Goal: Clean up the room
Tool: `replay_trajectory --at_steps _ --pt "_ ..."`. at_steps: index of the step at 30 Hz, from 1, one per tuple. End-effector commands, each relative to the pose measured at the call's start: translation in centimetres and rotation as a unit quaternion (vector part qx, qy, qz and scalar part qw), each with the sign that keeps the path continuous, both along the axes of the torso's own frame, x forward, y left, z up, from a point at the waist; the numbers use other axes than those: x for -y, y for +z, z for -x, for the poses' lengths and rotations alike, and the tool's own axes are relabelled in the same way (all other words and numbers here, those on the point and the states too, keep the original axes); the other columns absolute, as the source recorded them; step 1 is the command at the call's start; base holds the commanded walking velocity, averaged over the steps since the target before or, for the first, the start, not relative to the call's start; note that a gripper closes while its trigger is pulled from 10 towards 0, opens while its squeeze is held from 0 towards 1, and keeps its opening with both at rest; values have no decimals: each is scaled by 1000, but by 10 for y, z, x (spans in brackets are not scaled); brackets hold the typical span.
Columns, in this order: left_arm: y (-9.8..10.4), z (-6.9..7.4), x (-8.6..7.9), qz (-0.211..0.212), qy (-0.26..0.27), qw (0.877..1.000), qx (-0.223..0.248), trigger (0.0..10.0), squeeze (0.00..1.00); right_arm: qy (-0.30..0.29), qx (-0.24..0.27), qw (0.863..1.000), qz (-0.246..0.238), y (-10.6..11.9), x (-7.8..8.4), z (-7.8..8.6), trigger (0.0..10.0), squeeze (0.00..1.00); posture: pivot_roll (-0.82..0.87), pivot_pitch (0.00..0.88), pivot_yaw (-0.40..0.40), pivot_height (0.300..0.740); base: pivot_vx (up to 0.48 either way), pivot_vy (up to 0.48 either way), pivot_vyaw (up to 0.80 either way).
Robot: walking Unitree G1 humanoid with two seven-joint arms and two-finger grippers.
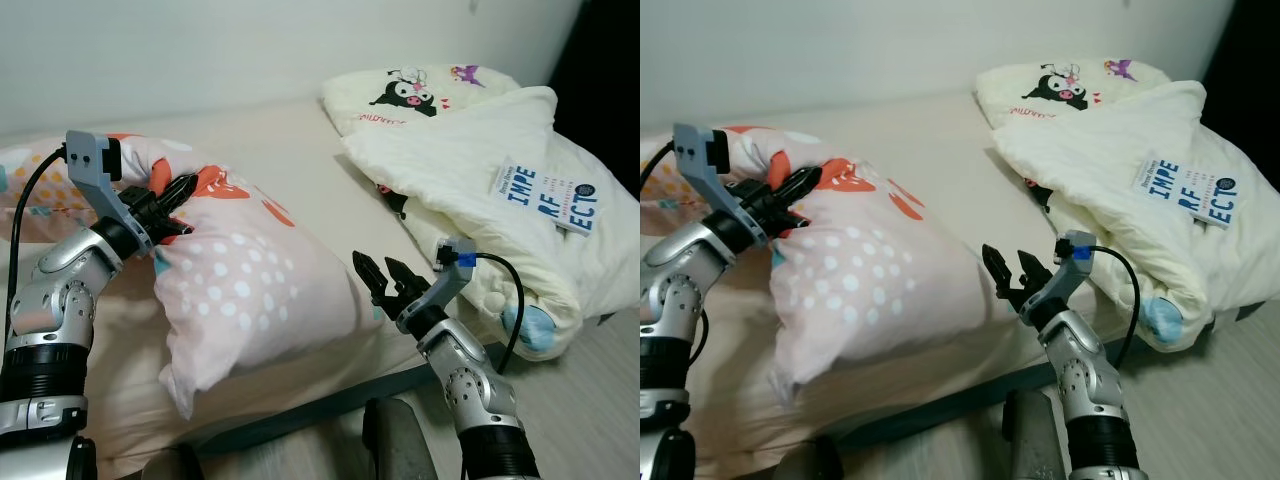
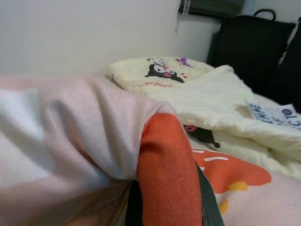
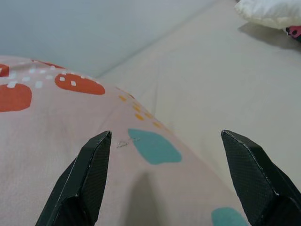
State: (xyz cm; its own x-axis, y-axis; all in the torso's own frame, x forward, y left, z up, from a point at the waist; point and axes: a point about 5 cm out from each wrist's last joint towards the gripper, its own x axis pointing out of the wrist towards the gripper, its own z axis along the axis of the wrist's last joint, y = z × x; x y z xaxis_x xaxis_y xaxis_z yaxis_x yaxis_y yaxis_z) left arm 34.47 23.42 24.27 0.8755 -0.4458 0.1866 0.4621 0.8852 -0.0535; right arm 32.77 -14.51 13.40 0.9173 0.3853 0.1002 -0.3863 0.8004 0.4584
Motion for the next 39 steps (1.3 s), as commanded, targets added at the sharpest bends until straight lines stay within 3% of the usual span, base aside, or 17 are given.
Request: replay_trajectory --at_steps 1,5,11,14,16,23,39 --pt "20 1 -5 -22 12 999 38 10000 0 -7 0 1000 4 -1 2 -2 10000 0 -129 3 14 539 0 0 0" --pt "-5 -4 -1 -59 48 997 -7 10000 0 -11 2 1000 4 -1 2 -3 10000 0 -128 3 17 559 0 0 0" --pt "-41 -1 17 -49 53 995 -65 10000 0 -2 -2 1000 4 -6 -2 0 10000 0 -124 7 15 588 -261 0 0" --pt "-45 0 19 -45 52 995 -67 10000 0 0 -2 1000 4 -6 -3 0 10000 0 -123 6 13 593 -480 0 0" --pt "-53 1 23 -10 62 995 -74 10000 0 4 -2 1000 5 -7 -4 1 10000 0 -122 6 11 613 0 0 0" --pt "-64 -3 27 2 99 991 -89 10000 0 8 2 1000 11 -6 -4 0 10000 0 -128 0 11 637 0 0 0" --pt "-80 -3 48 -21 111 988 -101 10000 0 11 5 1000 19 -7 -5 1 10000 0 -132 0 7 687 0 0 0"
